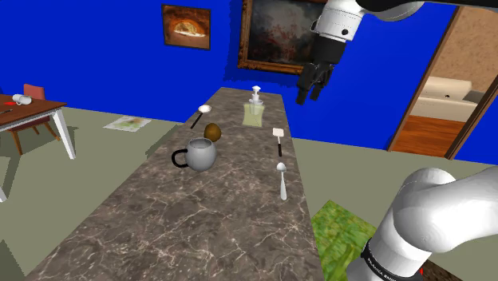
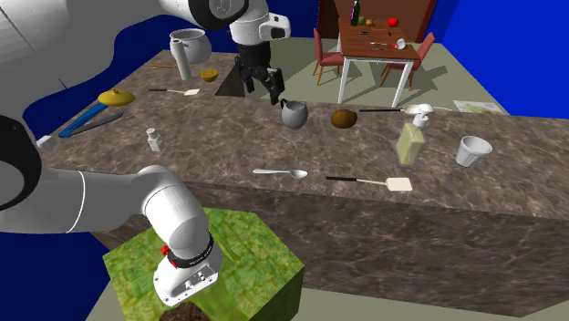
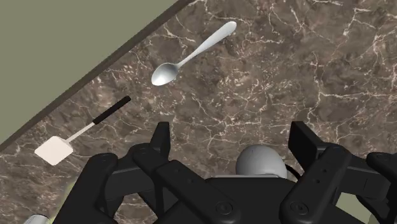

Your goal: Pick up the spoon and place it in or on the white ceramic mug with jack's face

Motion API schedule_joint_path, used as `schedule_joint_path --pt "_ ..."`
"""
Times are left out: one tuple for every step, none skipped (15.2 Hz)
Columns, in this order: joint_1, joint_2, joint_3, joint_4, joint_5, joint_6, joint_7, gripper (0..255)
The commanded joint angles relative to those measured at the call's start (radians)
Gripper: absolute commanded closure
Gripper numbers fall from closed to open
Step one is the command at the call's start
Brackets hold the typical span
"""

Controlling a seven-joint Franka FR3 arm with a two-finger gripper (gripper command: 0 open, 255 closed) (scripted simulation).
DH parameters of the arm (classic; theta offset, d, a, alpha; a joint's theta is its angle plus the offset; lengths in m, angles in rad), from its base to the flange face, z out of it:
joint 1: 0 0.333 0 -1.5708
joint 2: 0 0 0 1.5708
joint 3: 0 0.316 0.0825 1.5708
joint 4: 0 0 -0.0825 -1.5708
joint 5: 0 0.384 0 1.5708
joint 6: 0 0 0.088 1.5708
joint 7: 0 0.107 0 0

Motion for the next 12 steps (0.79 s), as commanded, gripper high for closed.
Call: schedule_joint_path --pt "0.000 0.000 0.000 0.000 0.000 0.000 0.000 0" --pt "-0.014 -0.004 0.020 -0.035 0.000 0.029 0.046 0" --pt "-0.029 -0.007 0.041 -0.068 0.000 0.057 0.092 0" --pt "-0.043 -0.008 0.062 -0.100 0.000 0.085 0.139 0" --pt "-0.057 -0.007 0.083 -0.130 0.000 0.113 0.186 0" --pt "-0.072 -0.004 0.105 -0.159 0.001 0.140 0.233 0" --pt "-0.086 0.000 0.127 -0.186 0.002 0.168 0.280 0" --pt "-0.100 0.006 0.149 -0.212 0.003 0.195 0.328 0" --pt "-0.115 0.014 0.171 -0.237 0.004 0.222 0.376 0" --pt "-0.129 0.023 0.194 -0.260 0.005 0.249 0.424 0" --pt "-0.144 0.035 0.216 -0.282 0.006 0.276 0.473 0" --pt "-0.159 0.048 0.239 -0.302 0.007 0.303 0.522 0"
